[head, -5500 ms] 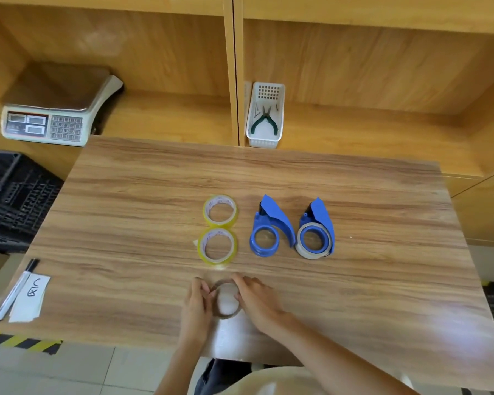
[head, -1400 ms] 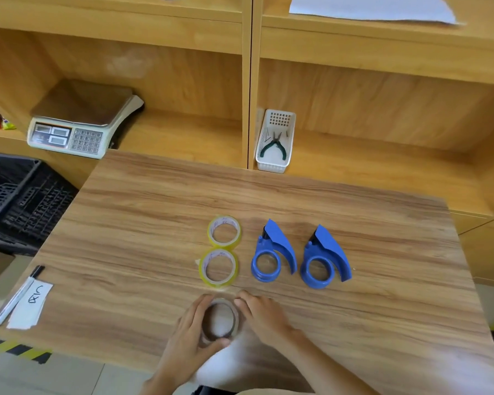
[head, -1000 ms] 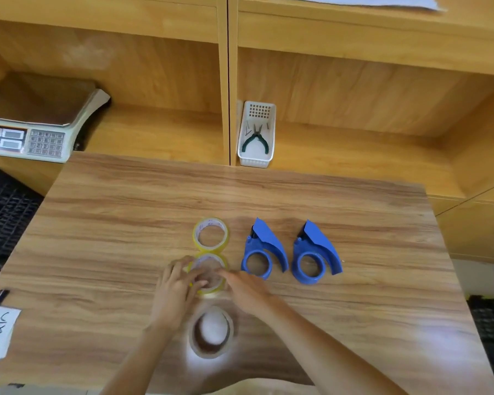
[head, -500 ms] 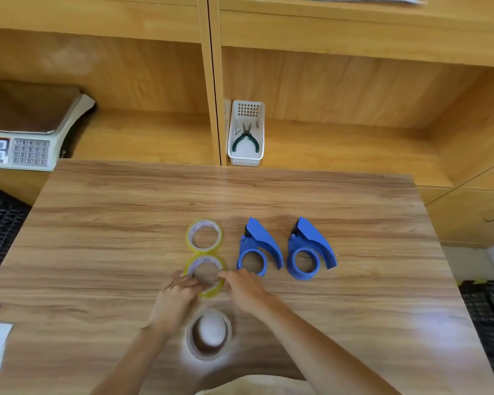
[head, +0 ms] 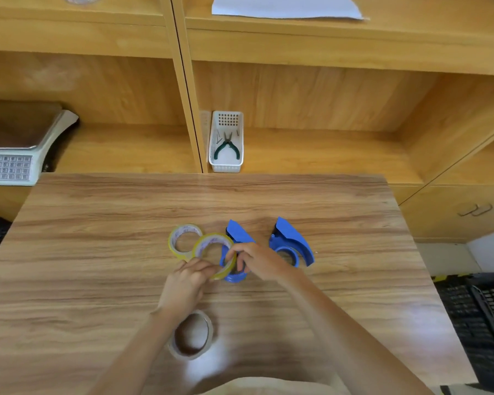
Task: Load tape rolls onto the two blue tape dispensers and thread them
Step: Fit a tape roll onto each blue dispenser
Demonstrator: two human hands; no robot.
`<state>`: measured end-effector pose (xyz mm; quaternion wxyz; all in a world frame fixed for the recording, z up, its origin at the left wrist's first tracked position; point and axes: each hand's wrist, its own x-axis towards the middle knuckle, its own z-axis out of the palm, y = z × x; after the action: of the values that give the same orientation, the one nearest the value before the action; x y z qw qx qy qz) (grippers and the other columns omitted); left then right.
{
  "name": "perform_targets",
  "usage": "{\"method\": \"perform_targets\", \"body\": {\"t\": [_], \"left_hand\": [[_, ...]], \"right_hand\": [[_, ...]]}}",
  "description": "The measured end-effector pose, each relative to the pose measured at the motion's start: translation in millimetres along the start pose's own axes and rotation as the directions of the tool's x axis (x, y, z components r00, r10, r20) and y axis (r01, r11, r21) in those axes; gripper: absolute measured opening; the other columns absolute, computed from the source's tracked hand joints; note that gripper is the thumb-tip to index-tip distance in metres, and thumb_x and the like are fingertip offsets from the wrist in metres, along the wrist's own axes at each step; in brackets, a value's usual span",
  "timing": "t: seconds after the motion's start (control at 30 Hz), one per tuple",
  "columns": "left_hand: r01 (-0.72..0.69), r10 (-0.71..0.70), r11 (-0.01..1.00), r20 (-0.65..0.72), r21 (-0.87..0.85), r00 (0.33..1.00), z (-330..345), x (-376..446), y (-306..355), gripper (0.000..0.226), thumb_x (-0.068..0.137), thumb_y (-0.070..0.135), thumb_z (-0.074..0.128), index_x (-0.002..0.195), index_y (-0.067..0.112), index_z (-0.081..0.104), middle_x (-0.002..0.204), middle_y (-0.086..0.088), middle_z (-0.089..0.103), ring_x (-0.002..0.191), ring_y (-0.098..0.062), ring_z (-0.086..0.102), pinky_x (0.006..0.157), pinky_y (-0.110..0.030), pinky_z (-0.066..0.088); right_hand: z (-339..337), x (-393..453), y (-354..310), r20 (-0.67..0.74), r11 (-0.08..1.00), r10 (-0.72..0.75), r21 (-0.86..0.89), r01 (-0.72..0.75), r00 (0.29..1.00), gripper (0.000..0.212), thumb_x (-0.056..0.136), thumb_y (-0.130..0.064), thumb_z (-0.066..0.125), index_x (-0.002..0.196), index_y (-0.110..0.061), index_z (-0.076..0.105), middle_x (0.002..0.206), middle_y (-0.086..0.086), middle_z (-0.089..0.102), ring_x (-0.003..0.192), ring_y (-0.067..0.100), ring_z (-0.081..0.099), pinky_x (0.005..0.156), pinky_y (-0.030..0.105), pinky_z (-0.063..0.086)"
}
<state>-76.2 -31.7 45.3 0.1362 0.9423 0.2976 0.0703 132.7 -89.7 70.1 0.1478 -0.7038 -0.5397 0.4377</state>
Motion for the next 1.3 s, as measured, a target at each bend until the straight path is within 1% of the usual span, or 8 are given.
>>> {"method": "perform_targets", "body": {"t": [0.1, 0.23, 0.47, 0.63, 0.83, 1.03, 1.17, 1.3], "left_hand": [[-0.012, 0.013, 1.0, 0.026, -0.016, 1.0, 5.3, 13.0, 14.7, 0.049, 0.049, 0.01, 0.09, 0.091, 0.029, 0.076, 0.084, 0.014, 0.072, 0.087, -0.007, 0.054, 0.072, -0.023, 0.035], [-0.012, 0.013, 1.0, 0.136, -0.003, 0.991, 19.3, 24.9, 29.7, 0.051, 0.042, 0.019, 0.092, 0.087, 0.036, 0.076, 0.08, 0.02, 0.071, 0.08, -0.006, 0.067, 0.062, -0.019, 0.05], [0.07, -0.066, 0.997, 0.185, -0.013, 0.981, 30.9, 27.9, 37.2, 0.053, 0.033, 0.023, 0.095, 0.08, 0.041, 0.077, 0.076, 0.022, 0.071, 0.07, -0.006, 0.071, 0.05, -0.015, 0.051], [0.21, -0.186, 0.975, 0.246, -0.073, 0.951, 43.2, 26.9, 31.2, 0.042, 0.064, 0.012, 0.081, 0.098, 0.035, 0.074, 0.103, 0.016, 0.073, 0.092, -0.016, 0.071, 0.066, -0.031, 0.057], [0.167, -0.148, 0.983, 0.219, -0.07, 0.964, 47.5, 31.0, 31.7, 0.055, 0.031, 0.013, 0.094, 0.074, 0.032, 0.065, 0.077, 0.015, 0.065, 0.07, -0.012, 0.067, 0.052, -0.022, 0.051], [0.101, -0.083, 0.991, 0.196, -0.085, 0.977, 56.6, 32.3, 26.0, 0.058, 0.031, 0.012, 0.092, 0.076, 0.03, 0.061, 0.076, 0.015, 0.06, 0.072, -0.01, 0.064, 0.052, -0.021, 0.05], [0.057, -0.051, 0.998, 0.196, -0.026, 0.979, 62.4, 32.0, 20.1, 0.064, 0.034, 0.02, 0.093, 0.092, 0.025, 0.067, 0.09, 0.008, 0.067, 0.085, -0.017, 0.067, 0.066, -0.029, 0.056], [0.007, -0.017, 0.999, 0.204, 0.052, 0.979, 63.4, 33.3, 12.4, 0.056, 0.037, 0.024, 0.093, 0.089, 0.027, 0.074, 0.09, 0.008, 0.069, 0.094, -0.02, 0.064, 0.07, -0.032, 0.056]], "right_hand": [[-9.5, -7.7, 12.5, -0.04, 1.0, 0.019, -0.009, -0.02, 0.999, 0.04, 0.09, -0.007, 0.034, 0.092, -0.035, 0.063, 0.064, -0.007, 0.058, 0.077, 0.031, 0.065, 0.079, 0.048, 0.054], [-13.2, -16.2, 32.2, -0.004, 0.994, 0.095, -0.06, -0.095, 0.995, 0.04, 0.095, -0.008, 0.034, 0.106, -0.03, 0.065, 0.073, 0.0, 0.062, 0.081, 0.037, 0.065, 0.077, 0.047, 0.052], [3.6, -23.4, 42.4, 0.023, 0.975, 0.148, -0.17, -0.142, 0.989, 0.048, 0.096, -0.007, 0.037, 0.132, -0.035, 0.051, 0.122, -0.003, 0.061, 0.112, 0.022, 0.058, 0.092, 0.046, 0.05], [12.3, -18.9, 41.9, 0.022, 0.961, 0.126, -0.252, -0.116, 0.992, 0.046, 0.1, -0.012, 0.036, 0.139, -0.034, 0.045, 0.143, 0.0, 0.049, 0.123, 0.029, 0.053, 0.091, 0.048, 0.049], [17.0, -15.1, 44.0, -0.012, 0.963, 0.137, -0.232, -0.136, 0.99, 0.04, 0.1, -0.015, 0.038, 0.134, -0.035, 0.046, 0.132, 0.0, 0.056, 0.112, 0.028, 0.058, 0.085, 0.049, 0.052], [19.7, -11.4, 46.6, -0.036, 0.957, 0.125, -0.258, -0.13, 0.991, 0.034, 0.098, -0.014, 0.039, 0.126, -0.033, 0.043, 0.113, 0.002, 0.064, 0.096, 0.03, 0.063, 0.075, 0.047, 0.054], [16.5, -6.4, 46.1, -0.259, 0.956, 0.13, -0.225, -0.19, 0.957, 0.034, 0.1, -0.02, 0.04, 0.131, -0.034, 0.039, 0.089, 0.006, 0.069, 0.078, 0.03, 0.067, 0.063, 0.039, 0.052], [6.4, -2.1, 46.4, -0.345, 0.918, 0.265, -0.195, -0.345, 0.9, 0.043, 0.103, -0.024, 0.037, 0.146, -0.022, 0.033, 0.097, 0.01, 0.068, 0.083, 0.028, 0.064, 0.061, 0.036, 0.044]]}}
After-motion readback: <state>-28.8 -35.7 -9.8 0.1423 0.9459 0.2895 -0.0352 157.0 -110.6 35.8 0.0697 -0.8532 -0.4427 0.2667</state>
